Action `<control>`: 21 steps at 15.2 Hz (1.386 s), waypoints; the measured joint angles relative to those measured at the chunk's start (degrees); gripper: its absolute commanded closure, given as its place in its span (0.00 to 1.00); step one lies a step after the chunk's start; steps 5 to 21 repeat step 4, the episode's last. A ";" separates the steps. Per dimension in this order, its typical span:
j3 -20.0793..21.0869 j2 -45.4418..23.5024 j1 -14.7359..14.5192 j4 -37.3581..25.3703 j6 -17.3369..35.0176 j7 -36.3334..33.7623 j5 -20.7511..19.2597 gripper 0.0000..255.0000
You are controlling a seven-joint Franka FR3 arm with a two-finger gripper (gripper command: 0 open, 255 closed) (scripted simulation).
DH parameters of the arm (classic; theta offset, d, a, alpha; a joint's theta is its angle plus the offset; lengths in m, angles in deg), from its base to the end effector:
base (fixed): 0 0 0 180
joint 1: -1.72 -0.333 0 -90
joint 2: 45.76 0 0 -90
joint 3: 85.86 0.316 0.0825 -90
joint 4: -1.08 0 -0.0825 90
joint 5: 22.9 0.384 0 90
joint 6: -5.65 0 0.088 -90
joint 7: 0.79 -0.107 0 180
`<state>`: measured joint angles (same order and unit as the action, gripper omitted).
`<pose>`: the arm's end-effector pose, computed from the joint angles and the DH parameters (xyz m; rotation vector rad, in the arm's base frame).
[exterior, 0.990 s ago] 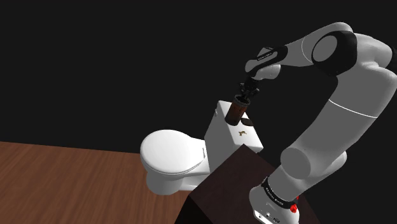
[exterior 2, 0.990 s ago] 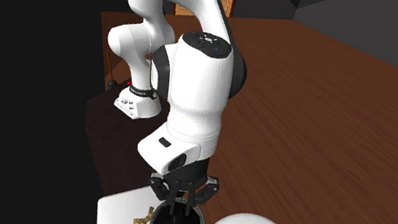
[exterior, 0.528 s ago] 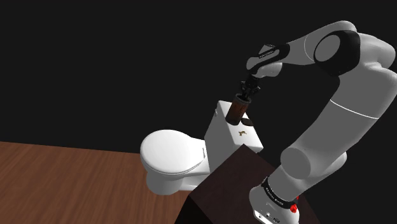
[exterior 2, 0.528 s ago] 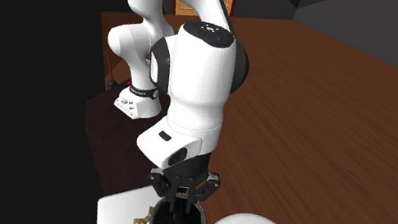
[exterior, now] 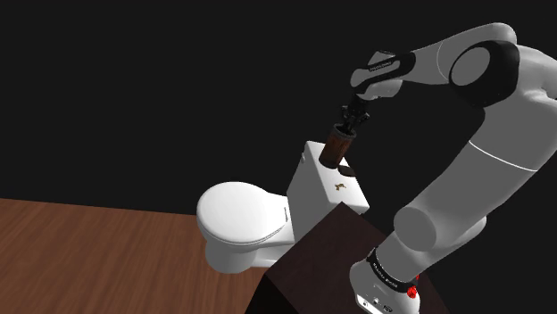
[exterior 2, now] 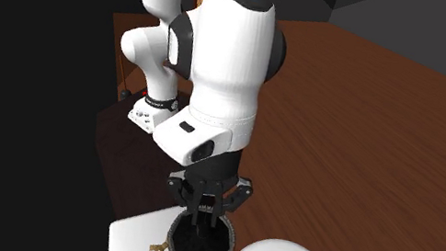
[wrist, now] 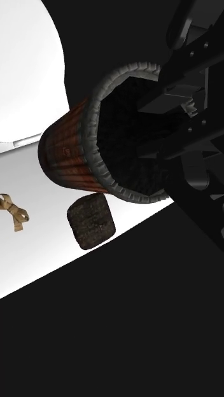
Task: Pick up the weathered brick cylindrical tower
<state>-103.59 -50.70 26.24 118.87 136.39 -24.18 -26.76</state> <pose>0.4292 -0.3884 0.4112 2.5837 -1.5882 0.1949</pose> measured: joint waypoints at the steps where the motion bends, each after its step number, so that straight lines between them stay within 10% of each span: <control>1: -0.02 0.37 0.00 -0.46 -0.81 0.03 -0.09 1.00; 21: -0.04 1.15 -0.03 -1.49 -2.60 0.05 -0.29 1.00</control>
